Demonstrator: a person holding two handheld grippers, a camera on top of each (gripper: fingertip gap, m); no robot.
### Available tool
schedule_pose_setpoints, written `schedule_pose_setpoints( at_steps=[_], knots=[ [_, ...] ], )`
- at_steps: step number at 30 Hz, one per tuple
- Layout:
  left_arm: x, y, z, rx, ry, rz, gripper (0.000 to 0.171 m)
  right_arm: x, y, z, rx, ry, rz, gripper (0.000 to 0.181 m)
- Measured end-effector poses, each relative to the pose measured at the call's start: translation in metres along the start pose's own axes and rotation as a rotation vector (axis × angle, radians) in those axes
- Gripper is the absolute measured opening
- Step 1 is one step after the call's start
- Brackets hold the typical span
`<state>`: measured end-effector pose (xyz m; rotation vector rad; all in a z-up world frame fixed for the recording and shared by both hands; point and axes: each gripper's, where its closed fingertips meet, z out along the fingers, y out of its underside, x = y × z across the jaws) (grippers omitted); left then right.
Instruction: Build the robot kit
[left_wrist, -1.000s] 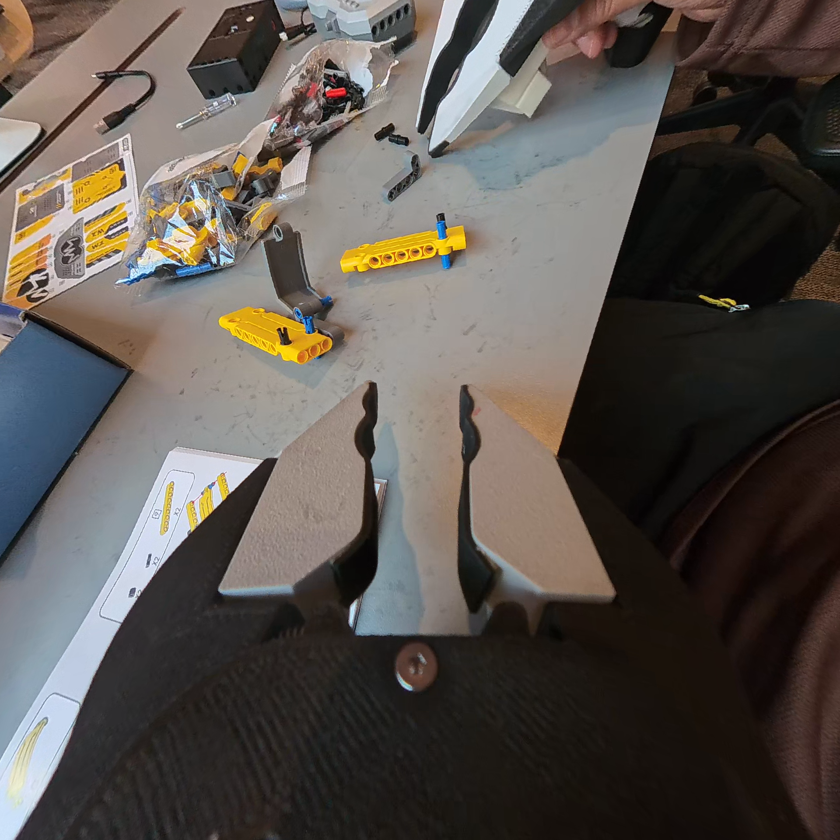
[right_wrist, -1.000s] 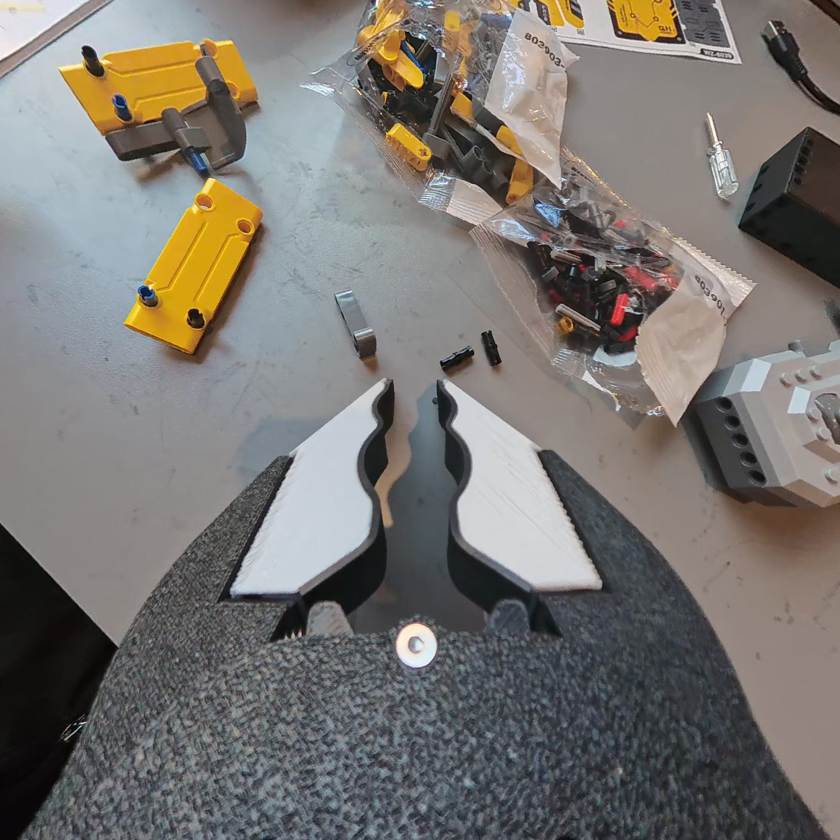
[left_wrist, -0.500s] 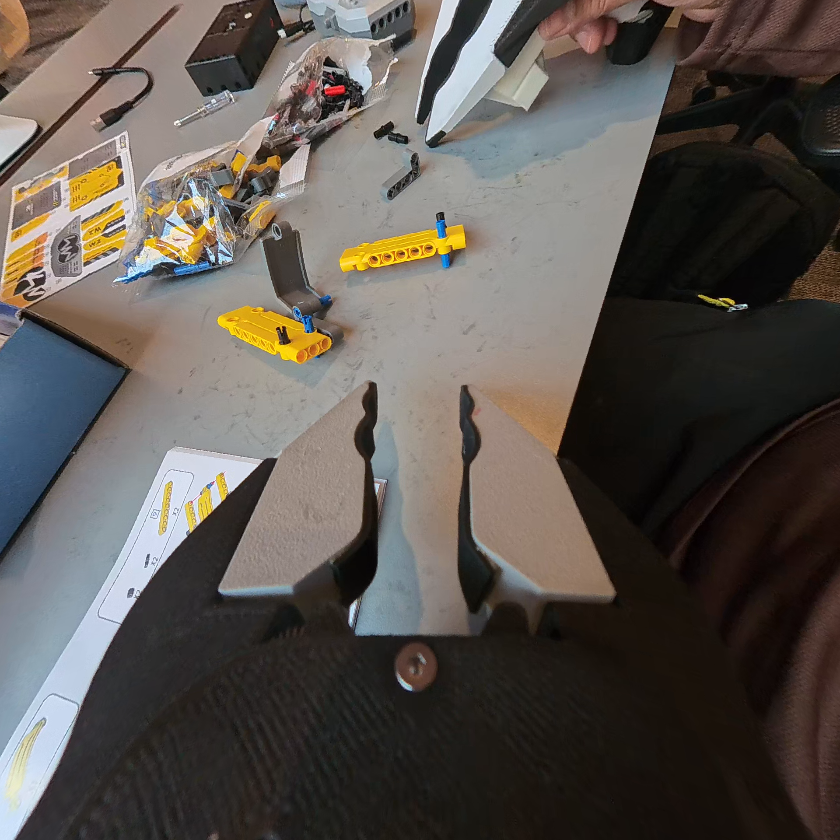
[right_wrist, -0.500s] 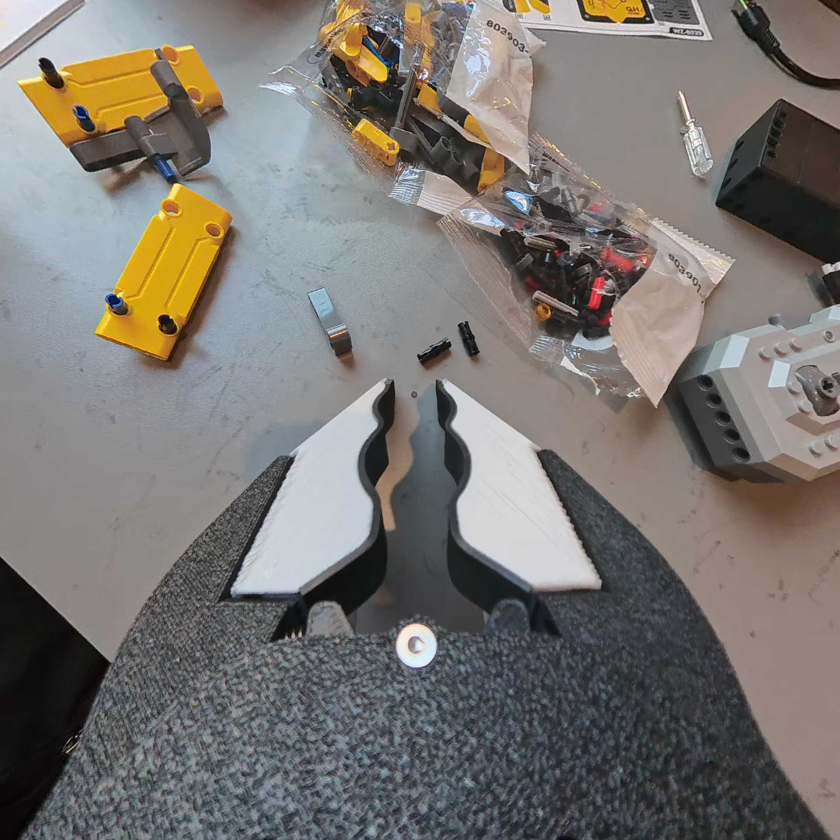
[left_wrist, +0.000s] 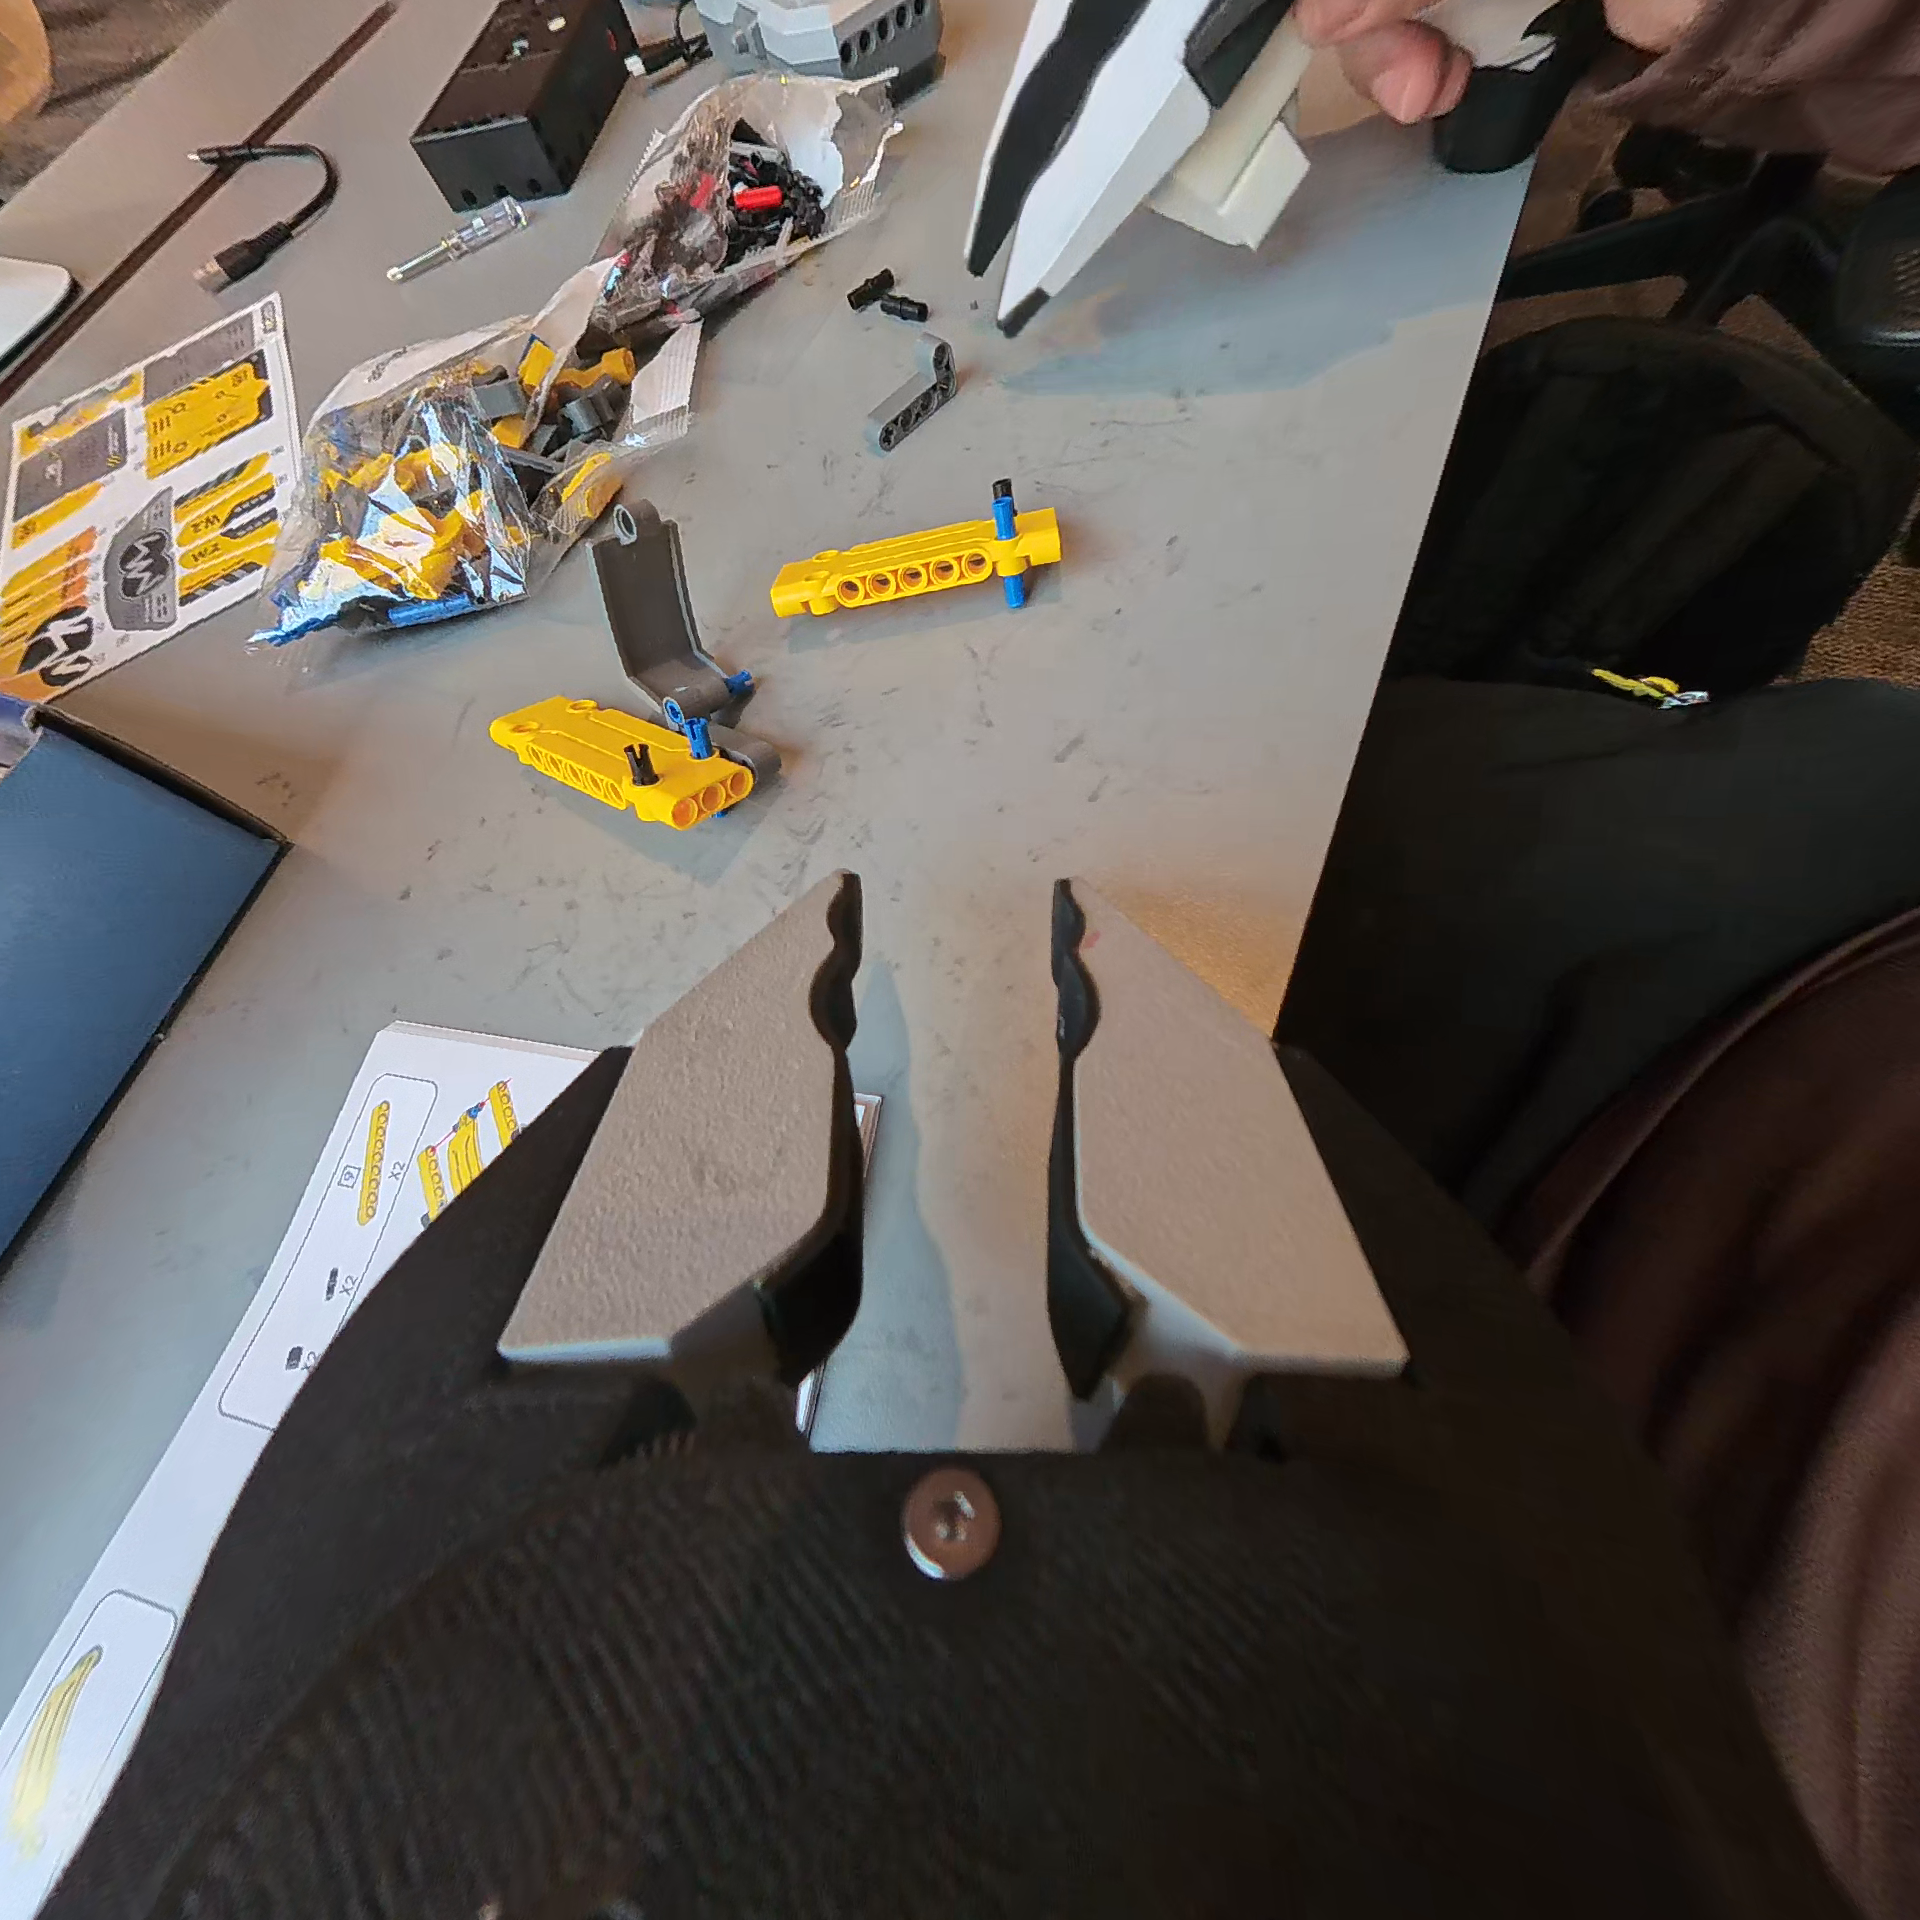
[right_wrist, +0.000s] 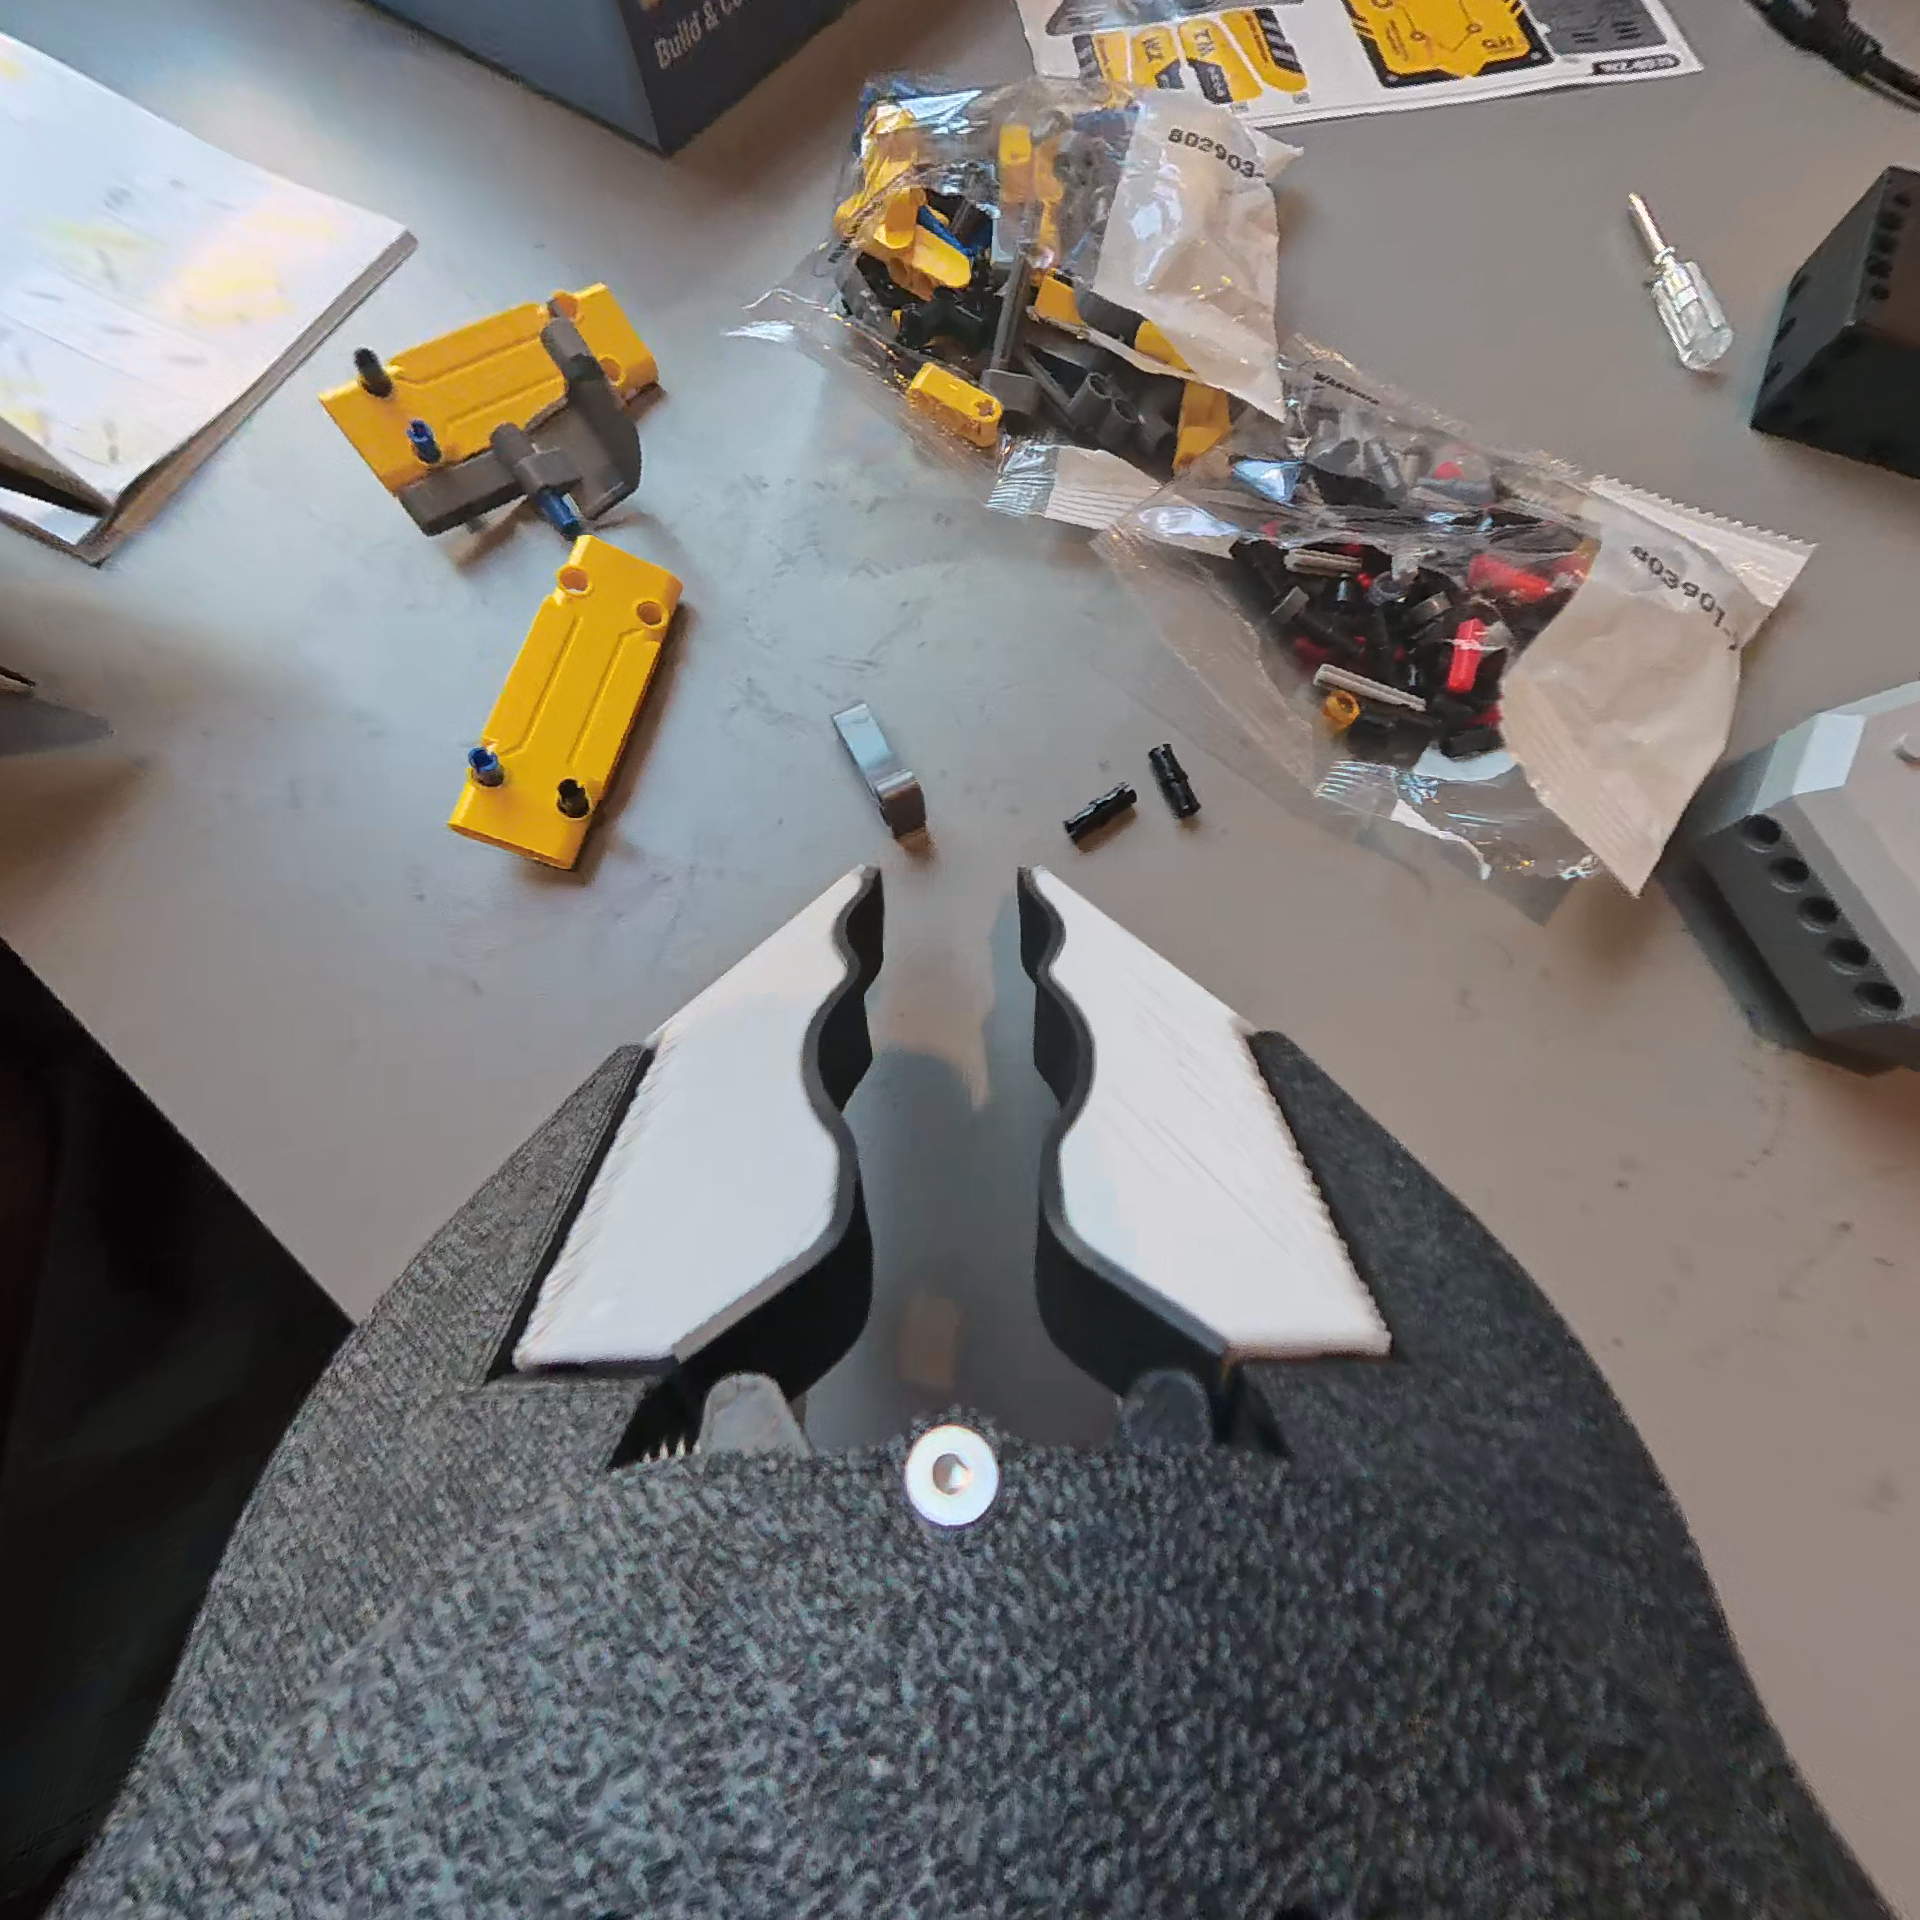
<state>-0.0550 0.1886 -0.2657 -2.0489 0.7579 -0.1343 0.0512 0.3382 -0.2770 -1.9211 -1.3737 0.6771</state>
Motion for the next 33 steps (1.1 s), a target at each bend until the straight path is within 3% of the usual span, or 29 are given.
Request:
schedule_pose_setpoints(
  at_steps=[5,9,12,14,19,26,29,33],
  knots=[
    [-0.002,0.001,0.002,-0.012,-0.010,-0.002,0.034,-0.007,-0.005,0.011,-0.028,0.042,-0.095,0.034],
    [-0.002,0.002,0.003,-0.024,-0.019,0.005,0.034,-0.009,-0.006,0.022,-0.065,0.028,-0.206,0.023],
    [-0.001,0.003,0.004,-0.028,-0.018,0.012,0.033,-0.012,-0.007,0.024,-0.064,-0.032,-0.180,0.008],
    [-0.001,0.003,0.004,-0.030,-0.016,0.016,0.033,-0.015,-0.006,0.023,-0.069,-0.075,-0.156,0.008],
    [-0.001,0.002,0.004,-0.027,-0.007,0.009,0.033,-0.032,0.000,0.016,-0.170,-0.286,-0.013,0.008],
    [0.000,0.001,0.003,-0.014,-0.001,0.008,0.033,-0.062,0.006,0.003,-0.459,-0.643,0.256,0.008],
    [0.001,0.001,0.002,-0.010,0.003,0.010,0.033,-0.053,0.013,0.005,-0.538,-0.574,0.199,0.009],
    [0.001,0.001,0.003,-0.012,0.012,0.002,0.033,-0.034,0.006,0.010,-0.525,-0.444,0.118,0.013]
  ],
)
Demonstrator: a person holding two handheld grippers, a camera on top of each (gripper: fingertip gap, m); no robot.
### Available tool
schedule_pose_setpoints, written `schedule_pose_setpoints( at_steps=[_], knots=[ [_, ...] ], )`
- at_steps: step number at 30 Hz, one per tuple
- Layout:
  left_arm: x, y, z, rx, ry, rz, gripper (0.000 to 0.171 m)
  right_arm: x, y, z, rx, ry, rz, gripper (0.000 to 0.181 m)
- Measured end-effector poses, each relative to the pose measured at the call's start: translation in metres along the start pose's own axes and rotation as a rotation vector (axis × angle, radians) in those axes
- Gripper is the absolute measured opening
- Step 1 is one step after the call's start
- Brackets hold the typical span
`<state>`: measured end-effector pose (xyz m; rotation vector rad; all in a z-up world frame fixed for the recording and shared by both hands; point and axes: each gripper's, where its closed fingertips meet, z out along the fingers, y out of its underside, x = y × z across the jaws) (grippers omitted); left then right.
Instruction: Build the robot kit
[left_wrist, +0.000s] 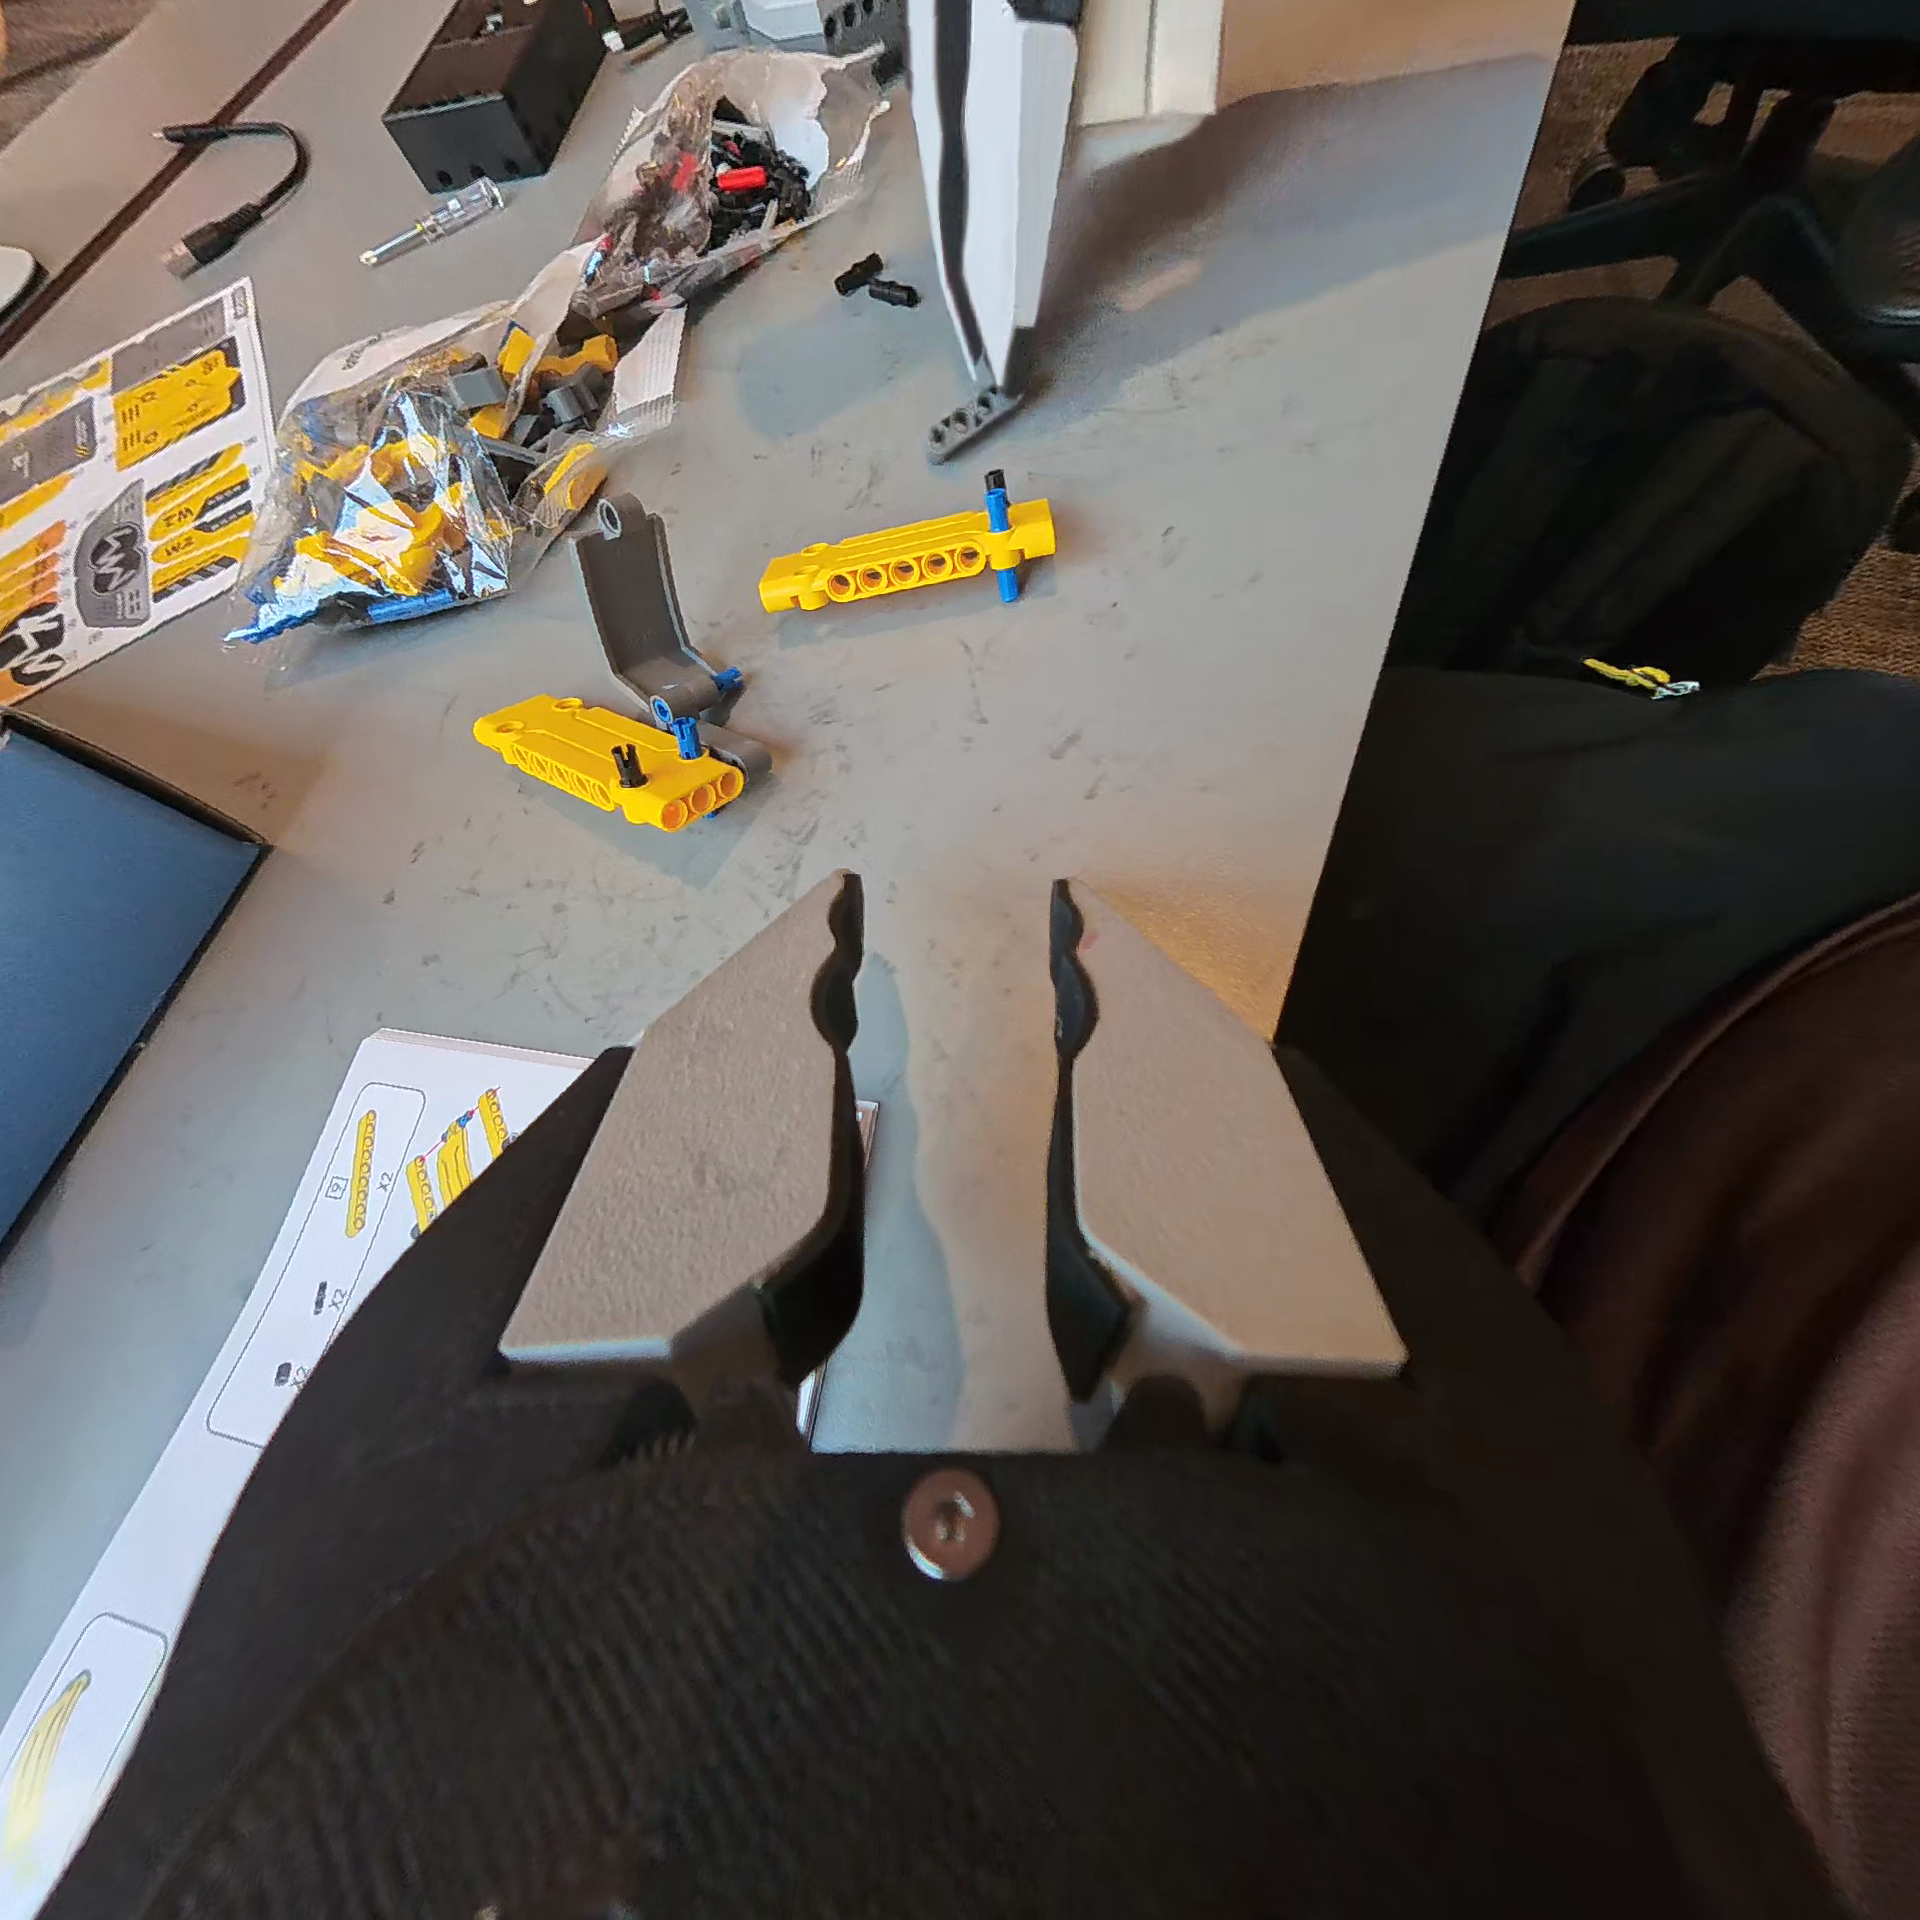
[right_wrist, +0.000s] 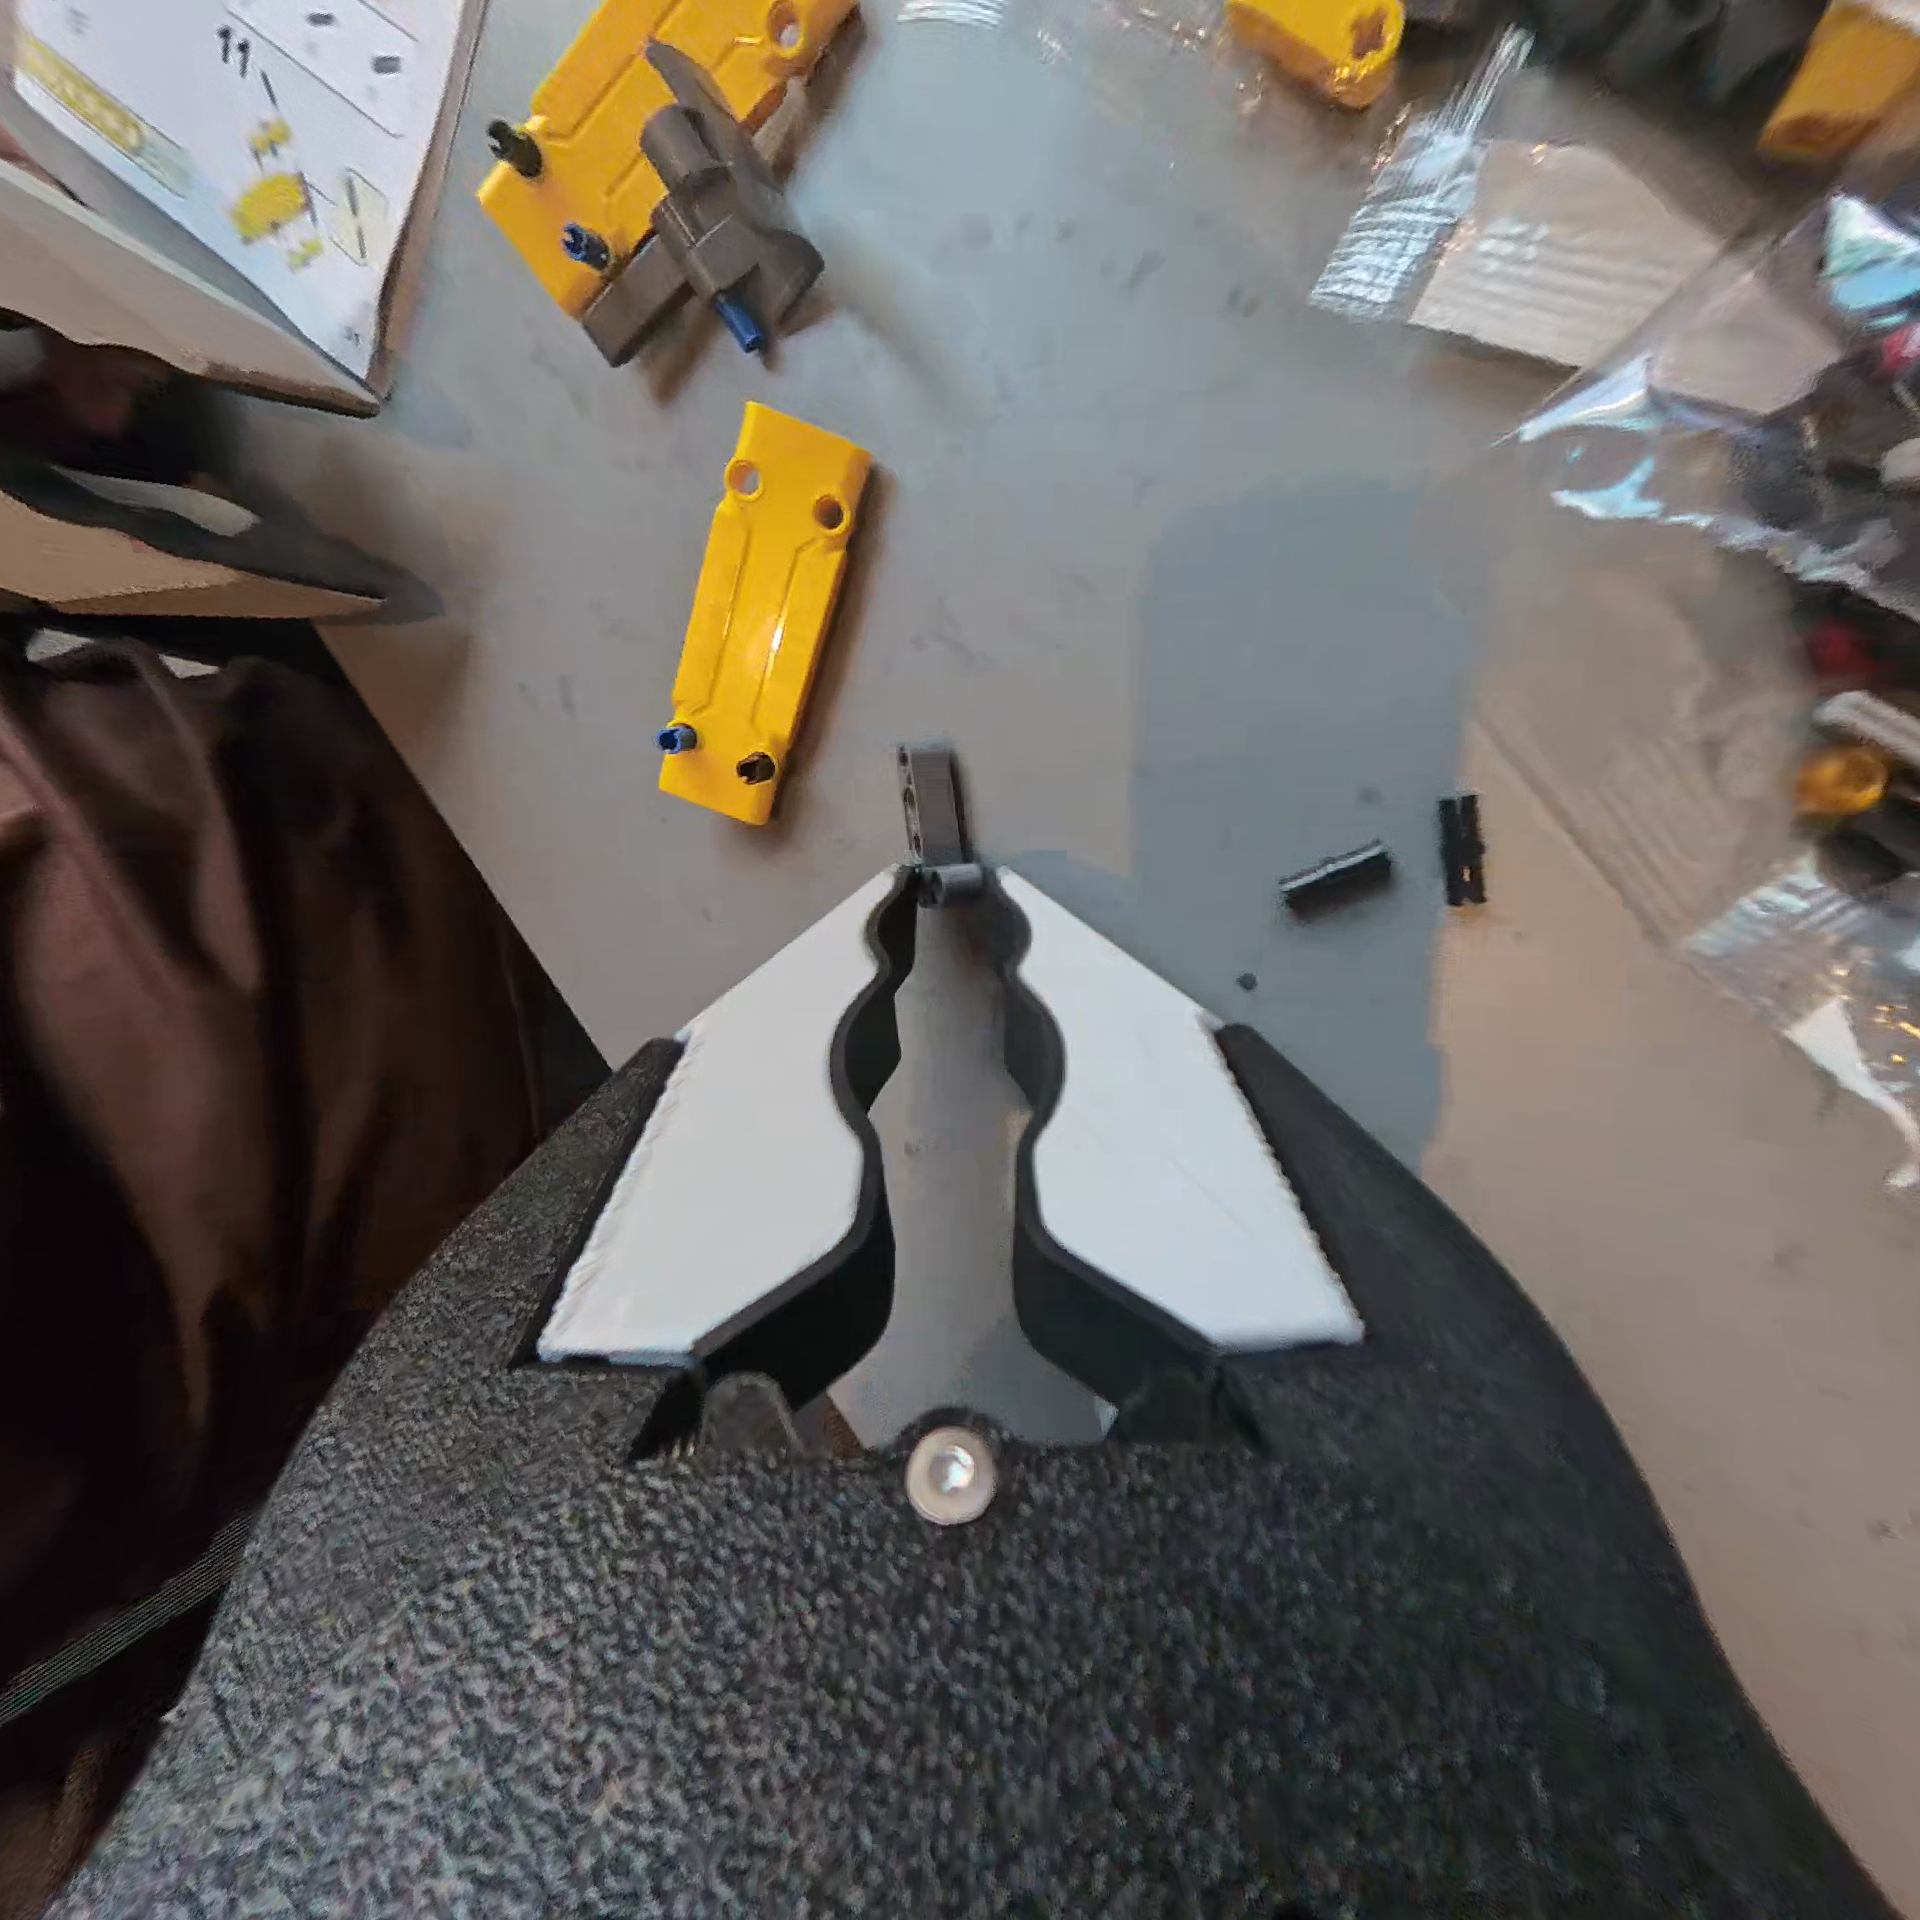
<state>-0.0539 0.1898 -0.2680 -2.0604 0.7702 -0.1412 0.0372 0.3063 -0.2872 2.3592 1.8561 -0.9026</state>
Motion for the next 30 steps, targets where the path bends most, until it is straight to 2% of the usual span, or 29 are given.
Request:
schedule_pose_setpoints(
  at_steps=[7,14,19,30],
  knots=[
    [0.000,0.000,0.000,0.004,-0.004,0.007,0.033,0.008,-0.004,-0.008,0.041,0.121,-0.046,0.019],
    [0.000,0.000,0.000,0.003,-0.007,0.007,0.033,-0.004,-0.016,-0.032,0.245,0.230,-0.233,0.024],
    [0.000,0.000,0.001,-0.006,-0.008,0.007,0.033,-0.005,-0.006,-0.022,0.229,0.311,-0.338,0.025],
    [0.000,0.000,0.000,0.001,-0.014,0.013,0.032,0.020,-0.011,-0.015,0.231,0.453,-0.342,0.034]
  ],
)
